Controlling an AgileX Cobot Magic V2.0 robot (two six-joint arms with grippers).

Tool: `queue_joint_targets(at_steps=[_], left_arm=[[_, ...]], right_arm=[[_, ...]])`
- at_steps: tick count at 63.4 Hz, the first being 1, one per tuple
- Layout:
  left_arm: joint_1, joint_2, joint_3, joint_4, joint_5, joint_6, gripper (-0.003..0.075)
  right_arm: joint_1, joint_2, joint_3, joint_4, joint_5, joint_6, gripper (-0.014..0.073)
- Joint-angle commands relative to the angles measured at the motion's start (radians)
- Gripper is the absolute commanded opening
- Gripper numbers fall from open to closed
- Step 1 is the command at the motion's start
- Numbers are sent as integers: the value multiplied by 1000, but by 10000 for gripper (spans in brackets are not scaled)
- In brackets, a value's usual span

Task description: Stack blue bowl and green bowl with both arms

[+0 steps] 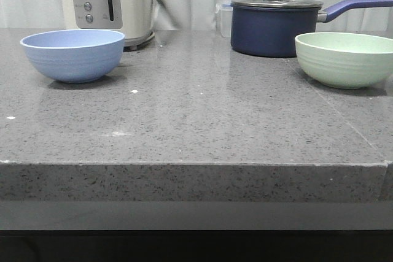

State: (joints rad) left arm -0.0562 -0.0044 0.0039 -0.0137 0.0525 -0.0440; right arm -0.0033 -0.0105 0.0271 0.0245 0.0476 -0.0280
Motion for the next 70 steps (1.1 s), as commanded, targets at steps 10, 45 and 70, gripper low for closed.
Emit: queue_joint_targets(at_steps=[10,45,70], left_arm=[[-9,-18,6,-5,-79,-2,-20],[-9,46,-358,-20,198,-9,-20],[-9,374,-752,-26,504,-5,-20]], right_arm=[[-8,-19,-16,-2,-73,-3,-53],[-8,31,-343,26,277,-3,-53],[-8,364,-721,26,526,-3,-53]])
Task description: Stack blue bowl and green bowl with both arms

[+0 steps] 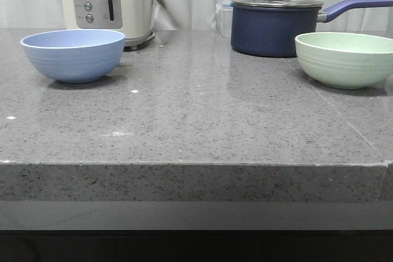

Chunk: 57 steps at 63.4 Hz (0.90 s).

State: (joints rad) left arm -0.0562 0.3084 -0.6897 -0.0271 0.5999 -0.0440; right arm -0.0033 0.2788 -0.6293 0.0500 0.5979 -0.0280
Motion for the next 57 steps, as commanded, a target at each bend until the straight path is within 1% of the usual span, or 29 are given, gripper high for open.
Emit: queue_joint_targets(at_steps=[1,32,36,39,42,47,48,51,55,57], left_arm=[[-9,74,-61,-13,-43,-5,-20],[-9,240,-37,-6,-66,-5,-18],[-9,254,-37,-4,-66,0,8],[-9,262,-37,-4,-66,0,71],[-9,272,-37,-4,-66,0,150],[-9,281,-37,-4,-75,0,355],[-9,281,-37,-4,-74,0,383],[-9,283,-37,-4,-80,0,459],[-9,290,-37,-4,-80,0,495],[-9,295,-37,-4,-80,2,494]], right_arm=[[-8,91,-70,1,-16,-3,-53],[-7,361,-73,2,-2,-3,-50],[-6,384,-75,2,1,-3,-22],[-6,402,-75,2,1,-3,34],[-6,420,-75,2,1,-3,111],[-6,445,-75,4,0,-3,309],[-6,449,-75,5,0,-3,358],[-6,462,-75,11,-4,-3,456],[-6,475,-76,31,-3,-3,531],[-6,485,-80,46,0,-3,545]])
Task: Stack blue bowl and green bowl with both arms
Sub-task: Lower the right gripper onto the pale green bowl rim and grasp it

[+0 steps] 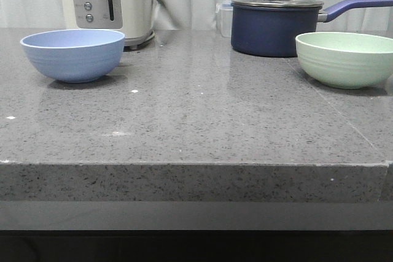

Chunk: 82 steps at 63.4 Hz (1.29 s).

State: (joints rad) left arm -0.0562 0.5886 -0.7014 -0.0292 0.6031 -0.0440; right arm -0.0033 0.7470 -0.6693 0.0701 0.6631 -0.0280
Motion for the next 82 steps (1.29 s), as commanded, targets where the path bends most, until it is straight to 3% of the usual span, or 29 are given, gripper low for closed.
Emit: queue_joint_targets(at_steps=[1,12,29,38,54,73,77,82], left_arm=[[-9,17,-26,-2,-83,8,494],[-40,32,-30,-44,-97,53,494],[-254,32,-30,-44,-111,104,494],[-330,32,-30,-44,-105,104,494],[-346,32,-30,-42,-105,104,494],[-346,32,-30,-40,-105,104,494],[-346,32,-30,-40,-105,104,494],[-346,32,-30,-40,-105,104,494]], right_arm=[[-6,24,-45,34,-62,-3,545],[-6,111,-144,43,12,-3,544],[-10,349,-385,36,143,-4,544],[-70,488,-504,52,193,-4,544],[-159,679,-614,333,213,-188,544],[-156,845,-654,382,147,-205,538],[-156,861,-654,392,135,-205,501],[-156,883,-654,395,130,-205,393]])
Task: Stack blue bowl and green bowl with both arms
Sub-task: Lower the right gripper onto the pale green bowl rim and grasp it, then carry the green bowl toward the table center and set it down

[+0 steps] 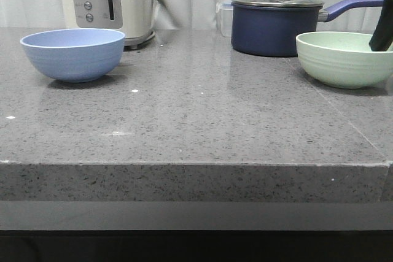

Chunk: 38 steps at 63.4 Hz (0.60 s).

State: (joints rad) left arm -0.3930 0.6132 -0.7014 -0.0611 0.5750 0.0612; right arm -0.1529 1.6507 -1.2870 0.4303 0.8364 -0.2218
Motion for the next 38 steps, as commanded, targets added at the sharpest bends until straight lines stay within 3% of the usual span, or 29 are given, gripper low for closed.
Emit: queue_joint_targets(at_steps=[1,11,38], left_arm=[[-9,7,-30,-8,-77,-1,494],[-9,7,-28,-8,-77,-1,494],[-9,7,-28,-8,-77,-1,494]], right_arm=[[-7,-18,-36,36,-47,-11,372],[-7,-11,-36,39,-67,-11,184],[20,-22,-106,37,7,-65,-67]])
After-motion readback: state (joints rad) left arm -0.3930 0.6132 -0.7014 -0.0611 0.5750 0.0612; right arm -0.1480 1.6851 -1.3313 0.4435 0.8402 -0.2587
